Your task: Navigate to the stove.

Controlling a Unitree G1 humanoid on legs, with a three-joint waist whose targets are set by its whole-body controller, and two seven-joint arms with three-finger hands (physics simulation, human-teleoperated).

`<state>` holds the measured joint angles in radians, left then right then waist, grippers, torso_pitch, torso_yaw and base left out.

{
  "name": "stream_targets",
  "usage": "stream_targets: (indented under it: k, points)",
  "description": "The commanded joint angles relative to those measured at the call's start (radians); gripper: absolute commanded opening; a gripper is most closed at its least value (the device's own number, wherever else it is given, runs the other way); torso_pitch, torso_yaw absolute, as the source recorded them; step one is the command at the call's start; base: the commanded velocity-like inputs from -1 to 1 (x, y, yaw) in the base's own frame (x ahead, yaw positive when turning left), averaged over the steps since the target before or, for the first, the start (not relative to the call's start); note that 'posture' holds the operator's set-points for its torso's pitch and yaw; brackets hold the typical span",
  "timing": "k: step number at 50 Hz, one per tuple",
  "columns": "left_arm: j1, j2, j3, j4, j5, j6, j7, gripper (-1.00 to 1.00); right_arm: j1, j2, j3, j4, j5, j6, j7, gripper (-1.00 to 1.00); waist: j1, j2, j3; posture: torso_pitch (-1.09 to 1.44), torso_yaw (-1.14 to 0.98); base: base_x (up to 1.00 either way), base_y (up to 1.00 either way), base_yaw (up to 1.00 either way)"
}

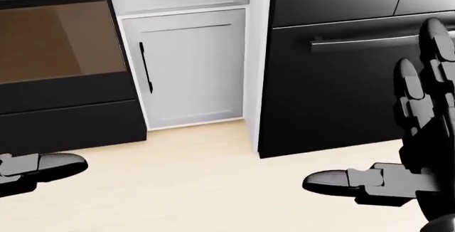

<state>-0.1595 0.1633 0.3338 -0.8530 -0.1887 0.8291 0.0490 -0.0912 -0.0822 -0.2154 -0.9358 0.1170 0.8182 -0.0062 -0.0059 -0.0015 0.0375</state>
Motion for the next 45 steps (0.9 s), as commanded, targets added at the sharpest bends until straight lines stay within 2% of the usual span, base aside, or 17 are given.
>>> stream_targets:
  k: [1, 5, 6, 10, 15, 16, 17, 20, 31, 32, 34, 37, 40, 41, 42, 43, 45]
  points:
    - [-0.021, 0.008, 0.001, -0.034, -0.006, -0.024, -0.003, 1.0, -0.017, -0.006, -0.004, -0.031, -0.004, -0.025, -0.003, 1.0, -0.002, 0.002, -0.008, 0.0, 0.0, 0.0, 0.48, 0.0]
    - [-0.024, 0.009, 0.006, -0.04, -0.01, -0.015, -0.003, 1.0, -0.02, -0.006, -0.004, -0.037, -0.004, -0.017, -0.004, 1.0, -0.004, -0.066, -0.018, 0.0, 0.0, 0.0, 0.48, 0.0]
    - [-0.024, 0.01, 0.007, -0.041, -0.011, -0.014, -0.003, 1.0, -0.021, -0.006, -0.005, -0.039, -0.004, -0.014, -0.004, 1.0, -0.016, -0.033, -0.012, 0.0, 0.0, 0.0, 0.48, 0.0]
    - [-0.025, 0.011, 0.006, -0.041, -0.011, -0.013, -0.002, 1.0, -0.023, -0.006, -0.007, -0.037, -0.003, -0.015, -0.004, 1.0, -0.009, -0.05, -0.032, 0.0, 0.0, 0.0, 0.48, 0.0]
    - [-0.024, 0.01, 0.002, -0.03, -0.008, -0.026, -0.004, 1.0, -0.023, -0.006, -0.004, -0.033, -0.004, -0.019, -0.004, 1.0, -0.015, 0.023, -0.009, 0.0, 0.0, 0.0, 0.48, 0.0]
    - [-0.024, 0.01, 0.002, -0.03, -0.008, -0.025, -0.004, 1.0, -0.023, -0.006, -0.004, -0.032, -0.004, -0.02, -0.004, 1.0, -0.016, 0.055, -0.017, 0.0, 0.0, 0.0, 0.48, 0.0]
    - [-0.024, 0.01, 0.003, -0.033, -0.009, -0.021, -0.004, 1.0, -0.023, -0.006, -0.003, -0.031, -0.004, -0.02, -0.004, 1.0, -0.012, 0.114, -0.035, 0.0, 0.0, 0.0, 0.48, 0.0]
    - [-0.026, 0.011, 0.0, -0.028, -0.007, -0.024, -0.003, 1.0, -0.026, -0.006, -0.003, -0.032, -0.005, -0.014, -0.005, 1.0, -0.002, 0.068, -0.015, 0.0, 0.0, 0.0, 0.48, 0.0]
    - [-0.02, 0.007, -0.002, -0.036, -0.004, -0.023, -0.002, 1.0, -0.012, -0.003, -0.008, -0.02, 0.0, -0.037, 0.0, 1.0, -0.012, -0.063, -0.012, 0.0, 0.0, 0.0, 0.48, 0.0]
    - [-0.021, 0.007, -0.001, -0.033, -0.004, -0.025, -0.003, 1.0, -0.013, -0.003, -0.008, -0.022, 0.0, -0.035, -0.001, 1.0, -0.022, -0.033, -0.011, 0.0, 0.0, 0.0, 0.48, 0.0]
    - [-0.021, 0.007, 0.001, -0.036, -0.005, -0.022, -0.002, 1.0, -0.012, -0.002, -0.003, -0.021, -0.002, -0.035, -0.004, 1.0, -0.011, -0.055, -0.025, 0.0, 0.0, 0.0, 0.48, 0.0]
    - [-0.021, 0.006, 0.001, -0.028, -0.005, -0.029, -0.004, 1.0, -0.013, -0.003, 0.0, -0.023, -0.004, -0.032, -0.004, 1.0, -0.008, -0.039, -0.027, 0.0, 0.0, 0.0, 0.48, 0.0]
    - [-0.019, 0.007, 0.002, -0.03, -0.005, -0.029, -0.005, 1.0, -0.011, -0.002, 0.0, -0.021, -0.006, -0.036, -0.003, 1.0, -0.014, 0.012, -0.01, 0.0, 0.0, 0.0, 0.48, 0.0]
    - [-0.017, 0.007, 0.002, -0.028, -0.004, -0.033, -0.005, 1.0, -0.011, -0.002, 0.0, -0.02, -0.006, -0.037, -0.002, 1.0, -0.015, 0.039, -0.015, 0.0, 0.0, 0.0, 0.48, 0.0]
    - [-0.018, 0.007, 0.003, -0.031, -0.005, -0.03, -0.005, 1.0, -0.012, -0.002, 0.001, -0.023, -0.006, -0.034, -0.003, 1.0, -0.014, 0.089, -0.031, 0.0, 0.0, 0.0, 0.48, 0.0]
    - [-0.02, 0.007, 0.004, -0.034, -0.007, -0.025, -0.004, 1.0, -0.012, -0.001, 0.001, -0.025, -0.006, -0.032, -0.003, 1.0, -0.016, 0.105, -0.045, 0.0, 0.0, 0.0, 0.48, 0.0]
    - [-0.018, 0.007, 0.004, -0.033, -0.007, -0.026, -0.005, 1.0, -0.008, -0.001, 0.001, -0.02, -0.007, -0.041, -0.001, 1.0, -0.007, 0.076, -0.011, 0.0, 0.0, 0.0, 0.48, 0.0]
